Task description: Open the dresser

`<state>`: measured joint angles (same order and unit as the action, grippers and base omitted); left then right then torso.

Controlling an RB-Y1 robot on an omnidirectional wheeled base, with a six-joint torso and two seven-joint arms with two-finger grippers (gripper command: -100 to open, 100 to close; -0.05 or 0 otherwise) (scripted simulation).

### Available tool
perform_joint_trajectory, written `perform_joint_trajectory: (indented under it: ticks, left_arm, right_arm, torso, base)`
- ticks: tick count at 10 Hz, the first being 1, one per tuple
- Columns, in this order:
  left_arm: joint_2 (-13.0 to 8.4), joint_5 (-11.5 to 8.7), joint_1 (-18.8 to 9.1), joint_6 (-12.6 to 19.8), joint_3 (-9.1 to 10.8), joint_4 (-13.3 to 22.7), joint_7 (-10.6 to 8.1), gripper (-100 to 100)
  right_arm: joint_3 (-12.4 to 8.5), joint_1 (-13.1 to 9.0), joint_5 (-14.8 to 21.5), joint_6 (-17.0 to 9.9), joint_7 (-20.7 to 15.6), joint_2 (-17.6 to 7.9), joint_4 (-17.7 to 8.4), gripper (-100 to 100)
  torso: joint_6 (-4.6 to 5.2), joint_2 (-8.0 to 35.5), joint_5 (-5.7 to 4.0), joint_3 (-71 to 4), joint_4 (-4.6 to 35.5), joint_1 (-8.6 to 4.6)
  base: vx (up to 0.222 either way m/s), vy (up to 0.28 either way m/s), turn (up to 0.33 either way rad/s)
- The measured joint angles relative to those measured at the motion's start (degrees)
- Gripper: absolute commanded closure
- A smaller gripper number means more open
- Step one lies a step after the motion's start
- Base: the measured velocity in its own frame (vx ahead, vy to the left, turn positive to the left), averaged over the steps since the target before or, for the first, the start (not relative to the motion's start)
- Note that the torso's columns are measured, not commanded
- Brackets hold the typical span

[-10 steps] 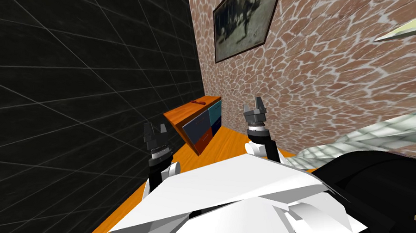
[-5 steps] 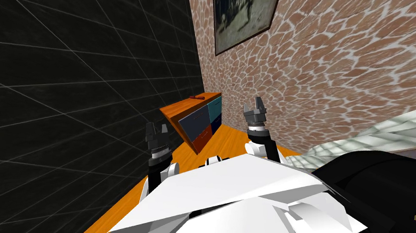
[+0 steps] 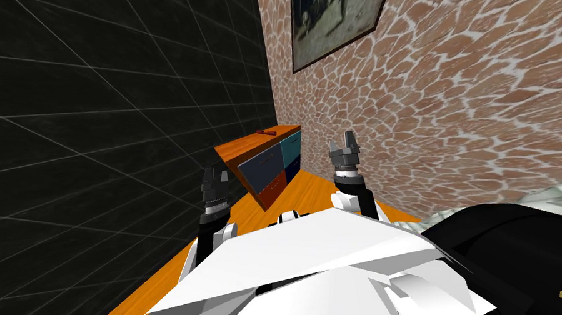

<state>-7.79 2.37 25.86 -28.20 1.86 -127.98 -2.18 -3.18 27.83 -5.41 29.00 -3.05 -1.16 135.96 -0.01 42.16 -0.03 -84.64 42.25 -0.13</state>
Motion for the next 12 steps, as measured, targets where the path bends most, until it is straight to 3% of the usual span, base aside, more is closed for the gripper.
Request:
perform_joint_trajectory:
  ticks: [5,12]
  left_arm:
    - [-1.5,-3.0,-1.7,3.0,2.64,6.5,-0.79,-100]
    - [-1.2,-7.2,-3.0,6.9,6.09,14.0,-1.82,-100]
  right_arm:
    - [0.0,0.0,0.0,0.0,0.0,0.0,0.0,0]
    - [0.0,0.0,0.0,0.0,0.0,0.0,0.0,0]
  torso:
    - [0.00,0.1,0.04,0.0,0.0,0.14]
    - [0.01,0.2,0.02,0.1,0.0,0.08]
  base:
    - [0.133,-0.175,0.106]
    - [0.120,-0.158,0.104]
